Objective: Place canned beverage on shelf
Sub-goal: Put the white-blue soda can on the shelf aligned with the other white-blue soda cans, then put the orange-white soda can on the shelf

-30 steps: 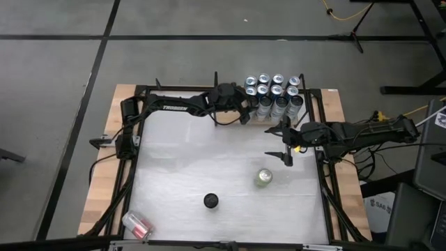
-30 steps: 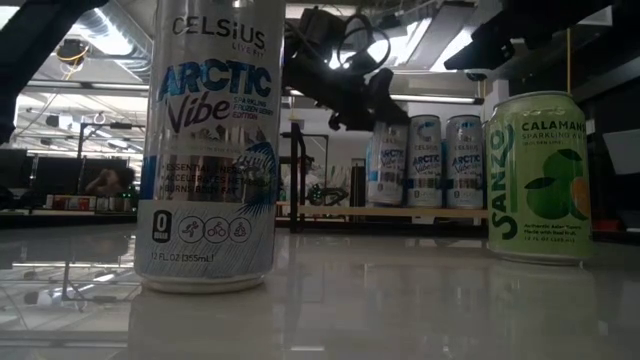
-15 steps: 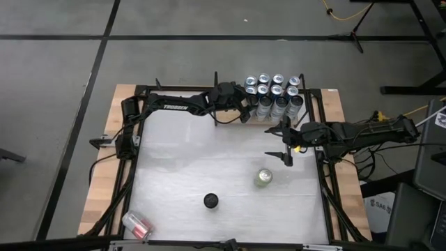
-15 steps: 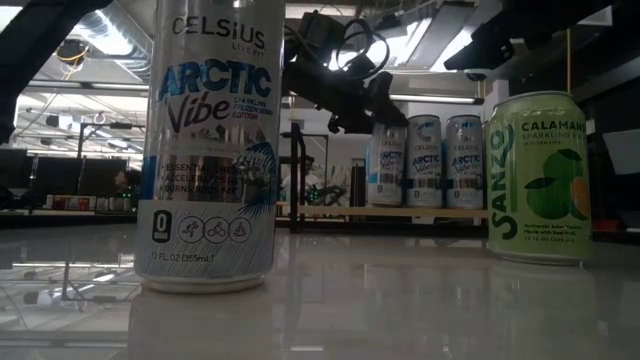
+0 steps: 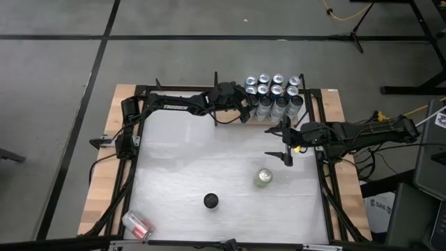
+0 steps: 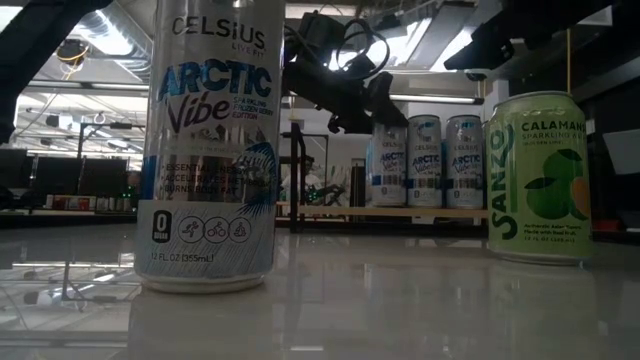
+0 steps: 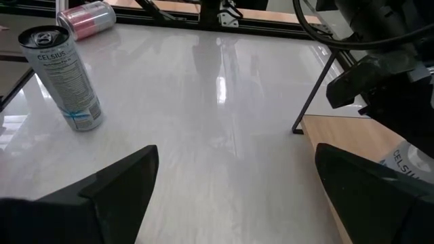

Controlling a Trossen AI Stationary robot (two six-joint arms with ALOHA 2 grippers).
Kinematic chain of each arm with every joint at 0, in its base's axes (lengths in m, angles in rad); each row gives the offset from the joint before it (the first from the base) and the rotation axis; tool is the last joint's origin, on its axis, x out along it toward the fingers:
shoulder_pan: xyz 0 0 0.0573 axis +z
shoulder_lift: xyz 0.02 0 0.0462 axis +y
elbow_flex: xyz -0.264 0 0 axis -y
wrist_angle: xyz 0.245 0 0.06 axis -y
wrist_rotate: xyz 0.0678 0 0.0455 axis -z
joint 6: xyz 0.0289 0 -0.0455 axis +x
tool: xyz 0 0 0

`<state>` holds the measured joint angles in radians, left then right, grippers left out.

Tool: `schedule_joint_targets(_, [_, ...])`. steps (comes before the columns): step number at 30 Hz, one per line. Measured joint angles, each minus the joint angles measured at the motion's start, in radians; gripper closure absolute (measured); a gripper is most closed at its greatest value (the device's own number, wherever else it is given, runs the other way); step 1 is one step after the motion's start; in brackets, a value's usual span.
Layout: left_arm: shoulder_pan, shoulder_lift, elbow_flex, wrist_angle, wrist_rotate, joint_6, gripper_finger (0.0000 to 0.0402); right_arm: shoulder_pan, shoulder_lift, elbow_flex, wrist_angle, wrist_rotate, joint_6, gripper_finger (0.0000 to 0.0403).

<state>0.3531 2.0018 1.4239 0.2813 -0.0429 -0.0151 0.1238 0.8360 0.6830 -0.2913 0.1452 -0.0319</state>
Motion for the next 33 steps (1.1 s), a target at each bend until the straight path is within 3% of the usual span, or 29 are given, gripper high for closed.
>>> schedule_joint_targets(10, [0.0,0.0,0.0,0.0,0.0,0.0,0.0121,0.0,0.0,0.0,0.0,0.0,0.0,0.0015])
schedule_joint_targets(22, [0.0,0.001,0.0,0.001,0.0,0.0,0.0054,0.0,0.0,0.0,0.0,0.0,0.0,0.0015])
schedule_joint_targets(33, [0.0,-0.018,-0.002,-0.005,-0.003,-0.009,0.0047,0.0,0.0,0.0,0.0,0.0,0.0,0.0015])
